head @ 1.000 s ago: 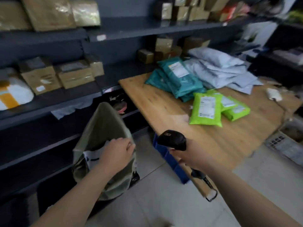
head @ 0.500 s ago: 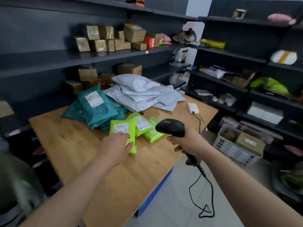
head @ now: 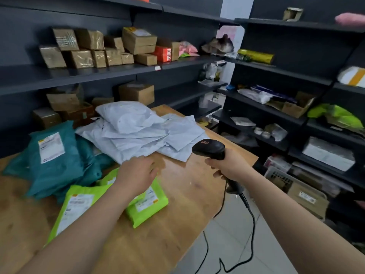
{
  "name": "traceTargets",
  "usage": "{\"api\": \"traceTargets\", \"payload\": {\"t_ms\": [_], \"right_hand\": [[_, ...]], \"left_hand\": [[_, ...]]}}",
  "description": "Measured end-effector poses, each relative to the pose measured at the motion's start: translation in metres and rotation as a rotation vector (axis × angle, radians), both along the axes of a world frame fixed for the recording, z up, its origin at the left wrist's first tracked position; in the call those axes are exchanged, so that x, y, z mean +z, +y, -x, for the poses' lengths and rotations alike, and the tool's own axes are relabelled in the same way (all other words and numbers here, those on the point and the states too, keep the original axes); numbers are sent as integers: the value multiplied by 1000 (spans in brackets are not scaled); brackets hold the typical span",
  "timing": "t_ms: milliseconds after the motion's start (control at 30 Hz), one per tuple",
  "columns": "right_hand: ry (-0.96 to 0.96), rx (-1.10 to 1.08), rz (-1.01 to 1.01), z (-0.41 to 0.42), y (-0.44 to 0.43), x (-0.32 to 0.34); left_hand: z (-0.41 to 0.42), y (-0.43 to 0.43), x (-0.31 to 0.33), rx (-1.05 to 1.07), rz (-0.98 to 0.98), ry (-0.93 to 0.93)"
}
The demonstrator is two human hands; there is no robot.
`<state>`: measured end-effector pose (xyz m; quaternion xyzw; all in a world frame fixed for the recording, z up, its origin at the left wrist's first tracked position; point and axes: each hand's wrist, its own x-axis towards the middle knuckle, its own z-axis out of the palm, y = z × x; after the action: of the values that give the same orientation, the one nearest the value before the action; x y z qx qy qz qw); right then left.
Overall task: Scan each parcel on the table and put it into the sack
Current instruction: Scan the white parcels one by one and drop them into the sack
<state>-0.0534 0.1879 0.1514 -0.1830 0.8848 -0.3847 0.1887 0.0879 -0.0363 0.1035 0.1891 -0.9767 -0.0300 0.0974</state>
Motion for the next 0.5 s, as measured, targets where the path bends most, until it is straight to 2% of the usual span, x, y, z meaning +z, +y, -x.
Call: {"api": "traceTargets", "payload": {"t_ms": [200,500], "right_hand": [[21,-25,20,122,-29,-7],[-56,34,52,283,-80,-47]], "left_hand": [[119,-18,-12,40,-53,-30],[250,-36,-80,179,-305,-57]]}}
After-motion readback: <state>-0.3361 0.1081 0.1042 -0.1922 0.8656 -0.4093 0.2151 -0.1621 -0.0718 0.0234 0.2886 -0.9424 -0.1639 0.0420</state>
